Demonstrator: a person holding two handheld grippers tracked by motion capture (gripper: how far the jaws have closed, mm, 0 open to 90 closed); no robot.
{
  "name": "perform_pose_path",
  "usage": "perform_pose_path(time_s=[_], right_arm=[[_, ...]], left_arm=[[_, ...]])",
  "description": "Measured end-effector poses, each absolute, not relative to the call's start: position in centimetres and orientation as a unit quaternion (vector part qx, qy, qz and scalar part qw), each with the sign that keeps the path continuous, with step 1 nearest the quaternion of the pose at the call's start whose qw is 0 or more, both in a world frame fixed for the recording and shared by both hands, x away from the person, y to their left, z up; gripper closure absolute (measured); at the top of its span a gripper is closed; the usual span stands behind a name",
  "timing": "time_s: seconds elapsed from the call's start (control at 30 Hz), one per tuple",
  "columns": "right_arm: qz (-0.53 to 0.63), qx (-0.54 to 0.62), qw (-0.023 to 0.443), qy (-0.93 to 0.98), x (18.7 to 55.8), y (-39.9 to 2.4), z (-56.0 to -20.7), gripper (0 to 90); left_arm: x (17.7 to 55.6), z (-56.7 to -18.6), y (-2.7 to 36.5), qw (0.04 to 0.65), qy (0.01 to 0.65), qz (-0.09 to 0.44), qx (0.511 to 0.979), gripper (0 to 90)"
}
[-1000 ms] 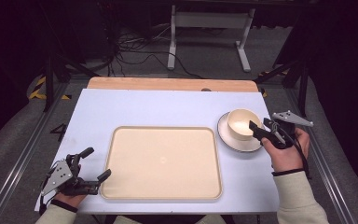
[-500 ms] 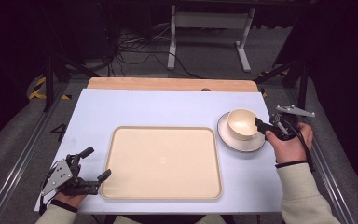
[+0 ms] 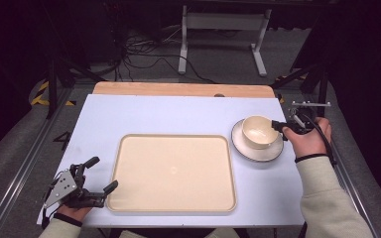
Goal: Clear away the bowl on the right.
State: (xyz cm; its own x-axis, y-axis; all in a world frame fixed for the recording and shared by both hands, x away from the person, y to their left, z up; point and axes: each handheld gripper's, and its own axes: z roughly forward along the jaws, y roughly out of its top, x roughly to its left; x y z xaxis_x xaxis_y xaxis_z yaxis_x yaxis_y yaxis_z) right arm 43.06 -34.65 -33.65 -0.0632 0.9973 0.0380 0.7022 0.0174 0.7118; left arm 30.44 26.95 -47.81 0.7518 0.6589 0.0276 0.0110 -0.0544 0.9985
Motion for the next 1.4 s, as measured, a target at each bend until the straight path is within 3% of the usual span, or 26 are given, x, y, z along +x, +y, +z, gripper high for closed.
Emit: perform_pose_path(time_s=[0.37, 1.13, 1.4], right_arm=[[0.272, 0.649, 0.229, 0.672, 45.1, -35.1, -33.7, 40.6], [0.262, 0.683, 0.16, 0.662, 47.8, -36.8, -38.8, 40.5], [0.265, 0.683, 0.152, 0.664, 48.0, -36.7, -39.7, 45.5]], left_arm=[[30.5, -47.8, 26.9, 0.643, 0.247, 0.251, 0.68, 0.7], [30.5, -47.8, 26.9, 0.643, 0.247, 0.251, 0.68, 0.5], [30.5, -47.8, 26.9, 0.643, 0.247, 0.251, 0.68, 0.4]])
